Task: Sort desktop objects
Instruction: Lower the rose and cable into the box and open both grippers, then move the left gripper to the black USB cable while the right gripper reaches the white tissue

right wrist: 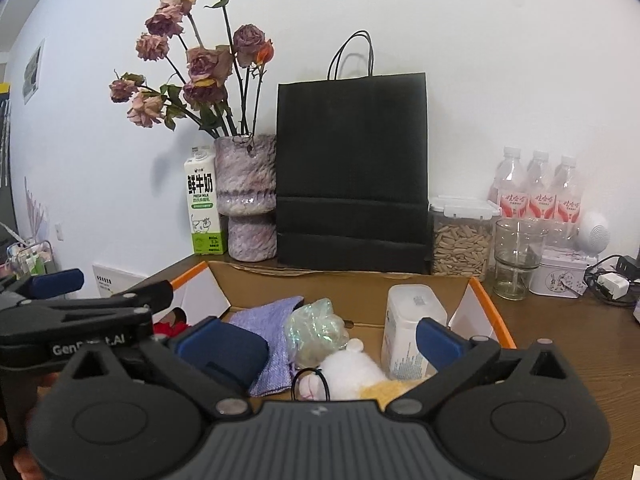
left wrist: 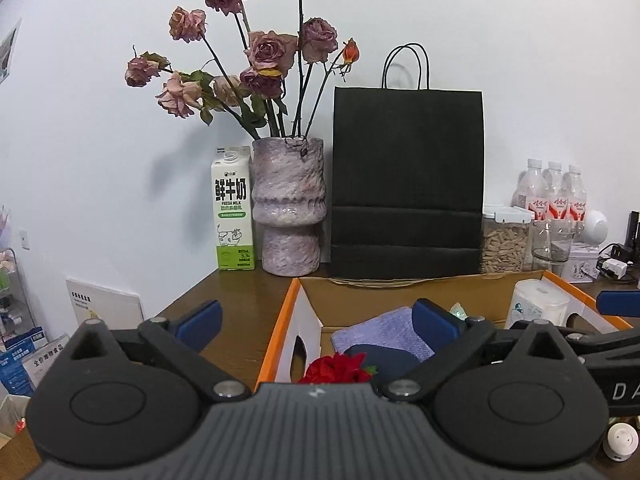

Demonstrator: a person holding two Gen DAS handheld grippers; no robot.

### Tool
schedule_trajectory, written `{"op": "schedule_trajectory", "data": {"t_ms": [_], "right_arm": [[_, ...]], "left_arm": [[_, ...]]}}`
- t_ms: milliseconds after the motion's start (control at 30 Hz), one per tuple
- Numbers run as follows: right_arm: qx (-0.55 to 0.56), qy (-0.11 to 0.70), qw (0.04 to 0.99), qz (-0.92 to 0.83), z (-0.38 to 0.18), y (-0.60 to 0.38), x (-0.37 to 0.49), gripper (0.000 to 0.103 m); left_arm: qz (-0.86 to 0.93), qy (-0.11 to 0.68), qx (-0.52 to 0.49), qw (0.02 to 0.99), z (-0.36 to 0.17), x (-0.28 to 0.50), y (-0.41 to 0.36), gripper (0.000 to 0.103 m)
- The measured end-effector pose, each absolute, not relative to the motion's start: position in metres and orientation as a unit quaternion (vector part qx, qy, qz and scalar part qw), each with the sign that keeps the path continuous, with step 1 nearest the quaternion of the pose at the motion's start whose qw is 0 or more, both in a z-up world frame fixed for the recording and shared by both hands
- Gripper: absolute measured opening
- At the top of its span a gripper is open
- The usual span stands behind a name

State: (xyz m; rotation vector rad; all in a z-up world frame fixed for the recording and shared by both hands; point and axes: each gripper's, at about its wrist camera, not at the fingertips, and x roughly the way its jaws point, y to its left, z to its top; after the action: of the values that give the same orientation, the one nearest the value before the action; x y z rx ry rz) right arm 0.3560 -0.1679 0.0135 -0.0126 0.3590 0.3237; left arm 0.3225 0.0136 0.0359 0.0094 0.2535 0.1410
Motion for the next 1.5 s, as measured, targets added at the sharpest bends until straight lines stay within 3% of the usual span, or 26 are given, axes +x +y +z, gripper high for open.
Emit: {"op": "schedule_trajectory", "data": {"t_ms": [1000,1500], "right_arm": [[-0.035,0.151,0.974,0.167,0.019,-0.172,0.307,0.103],[-0.032,0.193,0.965,0.176,-0.013,-0.195,0.254,0.103]], "left_arm": [[0.072,0.122,-0.003,0.99,0.037,0.28,0.028,0.103],[0.08,0.137,-0.004,0.987,0.021,0.233,0.05,0.103]]}}
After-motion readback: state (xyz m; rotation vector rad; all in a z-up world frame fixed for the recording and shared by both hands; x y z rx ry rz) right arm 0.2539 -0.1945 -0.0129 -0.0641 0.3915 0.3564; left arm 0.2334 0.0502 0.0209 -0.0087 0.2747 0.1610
